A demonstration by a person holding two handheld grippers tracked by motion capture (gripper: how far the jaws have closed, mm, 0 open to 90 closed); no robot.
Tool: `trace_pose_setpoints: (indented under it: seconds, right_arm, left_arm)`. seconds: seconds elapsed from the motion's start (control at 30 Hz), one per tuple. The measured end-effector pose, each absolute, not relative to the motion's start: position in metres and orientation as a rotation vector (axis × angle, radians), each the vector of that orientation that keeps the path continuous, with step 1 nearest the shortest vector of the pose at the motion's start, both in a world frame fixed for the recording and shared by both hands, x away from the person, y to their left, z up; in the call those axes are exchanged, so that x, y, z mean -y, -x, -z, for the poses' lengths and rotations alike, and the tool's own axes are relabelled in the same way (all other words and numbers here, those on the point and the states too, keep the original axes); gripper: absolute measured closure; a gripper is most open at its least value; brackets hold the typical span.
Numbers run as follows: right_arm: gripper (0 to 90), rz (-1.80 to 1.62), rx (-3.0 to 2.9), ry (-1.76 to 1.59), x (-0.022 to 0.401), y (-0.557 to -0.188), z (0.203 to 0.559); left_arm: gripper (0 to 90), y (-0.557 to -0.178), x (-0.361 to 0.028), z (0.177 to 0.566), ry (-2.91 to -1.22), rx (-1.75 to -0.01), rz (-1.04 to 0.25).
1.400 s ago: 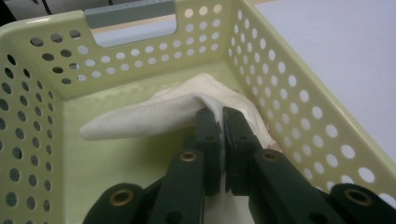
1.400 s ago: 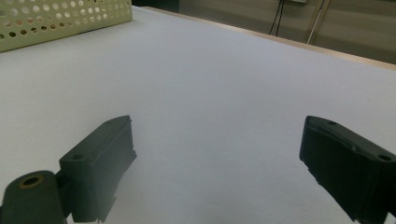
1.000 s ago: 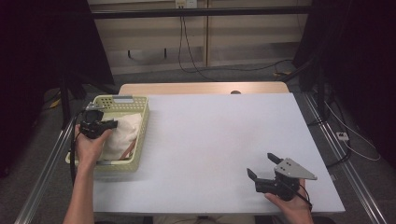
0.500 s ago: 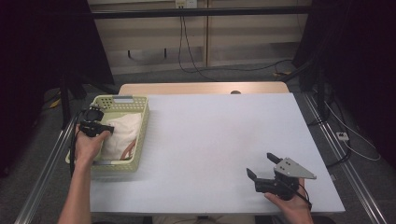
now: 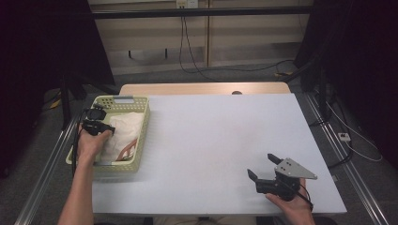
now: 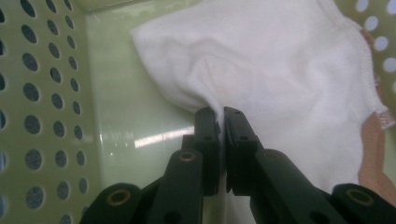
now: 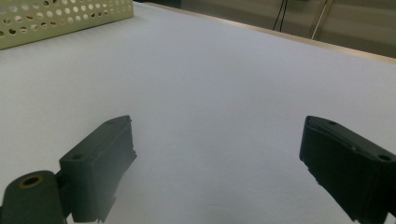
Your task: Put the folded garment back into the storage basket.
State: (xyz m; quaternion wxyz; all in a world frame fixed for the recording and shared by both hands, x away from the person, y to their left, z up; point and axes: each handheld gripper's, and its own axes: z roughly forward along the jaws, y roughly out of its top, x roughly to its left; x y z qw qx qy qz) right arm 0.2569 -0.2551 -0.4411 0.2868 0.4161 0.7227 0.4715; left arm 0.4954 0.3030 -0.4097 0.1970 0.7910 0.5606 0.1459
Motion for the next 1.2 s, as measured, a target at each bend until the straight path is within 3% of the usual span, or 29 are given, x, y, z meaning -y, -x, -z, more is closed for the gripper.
trace_pose_setpoints:
  seconds: [1.2]
  right_arm:
    - [10.2, -1.262, -1.948, -1.116, 0.255, -0.257, 0.442]
  left_arm:
    - [83.8, -0.509, -0.313, 0.427, -2.147, -1.631, -0.437]
